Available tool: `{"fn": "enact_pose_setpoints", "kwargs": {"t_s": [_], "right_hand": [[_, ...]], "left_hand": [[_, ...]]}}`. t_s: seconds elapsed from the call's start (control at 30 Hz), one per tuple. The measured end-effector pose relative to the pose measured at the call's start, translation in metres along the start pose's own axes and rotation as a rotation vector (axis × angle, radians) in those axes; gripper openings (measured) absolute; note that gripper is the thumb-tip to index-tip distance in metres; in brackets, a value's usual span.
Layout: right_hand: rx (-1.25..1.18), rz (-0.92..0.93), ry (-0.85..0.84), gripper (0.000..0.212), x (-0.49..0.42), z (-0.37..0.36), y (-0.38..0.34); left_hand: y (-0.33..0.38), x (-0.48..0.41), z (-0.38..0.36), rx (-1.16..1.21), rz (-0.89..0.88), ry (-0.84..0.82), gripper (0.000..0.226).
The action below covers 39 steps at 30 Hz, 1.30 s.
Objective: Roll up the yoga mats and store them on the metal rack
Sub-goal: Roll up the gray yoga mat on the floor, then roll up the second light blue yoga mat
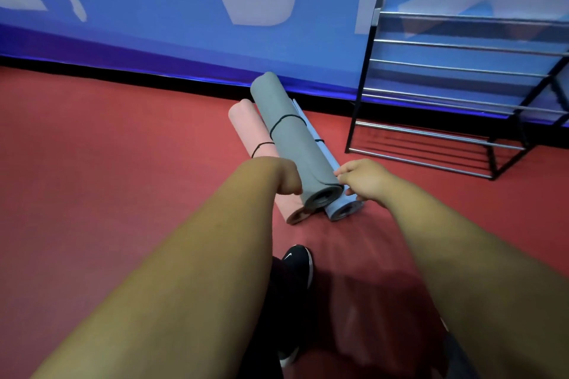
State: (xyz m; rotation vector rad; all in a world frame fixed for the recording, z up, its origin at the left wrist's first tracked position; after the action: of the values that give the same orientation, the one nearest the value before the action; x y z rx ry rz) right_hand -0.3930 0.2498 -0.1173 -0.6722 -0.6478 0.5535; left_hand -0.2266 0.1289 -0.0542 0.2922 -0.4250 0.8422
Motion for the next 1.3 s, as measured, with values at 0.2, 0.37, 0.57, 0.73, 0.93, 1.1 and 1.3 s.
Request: {"fn": "enact_pose_setpoints", "kwargs": {"t_s": [0.2,0.37,0.57,0.73,0.93,1.1,1.3], "right_hand": [[-0.041,0.056,0.009,0.019,0.034,0.028,-0.009],[-0.078,0.063,0.163,0.017,0.072,0.086,0.019],[-0.055,-0.035,0.294,0.017,0.132,0.170,0.103],[-0.165,-0.155,0.444,0.020,0.200,0.249,0.198],[-0.236,-0.311,0.682,0.026,0.263,0.338,0.268],[-0.315,-0.320,0.868,0.022,0.296,0.386,0.297],[-0.292,-0.440,0.991,0.025,0.312,0.429,0.355]], "left_hand": [[0.033,0.022,0.014,0.036,-0.053,0.019,0.046],[0.089,0.034,0.011,0.008,-0.161,0.033,0.025],[0.196,0.078,-0.007,0.047,-0.401,0.072,0.030],[0.299,0.128,-0.052,0.189,-0.549,0.035,0.032],[0.431,0.190,-0.079,0.077,-0.752,-0.026,0.027],[0.542,0.230,-0.064,-0.001,-0.900,0.038,0.026],[0.625,0.231,-0.096,-0.101,-0.991,0.030,0.026]]}}
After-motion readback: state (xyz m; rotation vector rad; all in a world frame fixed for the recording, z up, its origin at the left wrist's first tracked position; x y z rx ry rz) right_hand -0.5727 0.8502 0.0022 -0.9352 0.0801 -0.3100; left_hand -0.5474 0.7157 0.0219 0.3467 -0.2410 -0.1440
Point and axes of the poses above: each hand's wrist, its own x-axis away from the middle knuckle, its own z-axis out of the back of the hand, y = z × x, the point moved 5 cm from there along -x, towards the middle knuckle, and after that the axes turned 12 degrees about y, right-handed, at the moved point
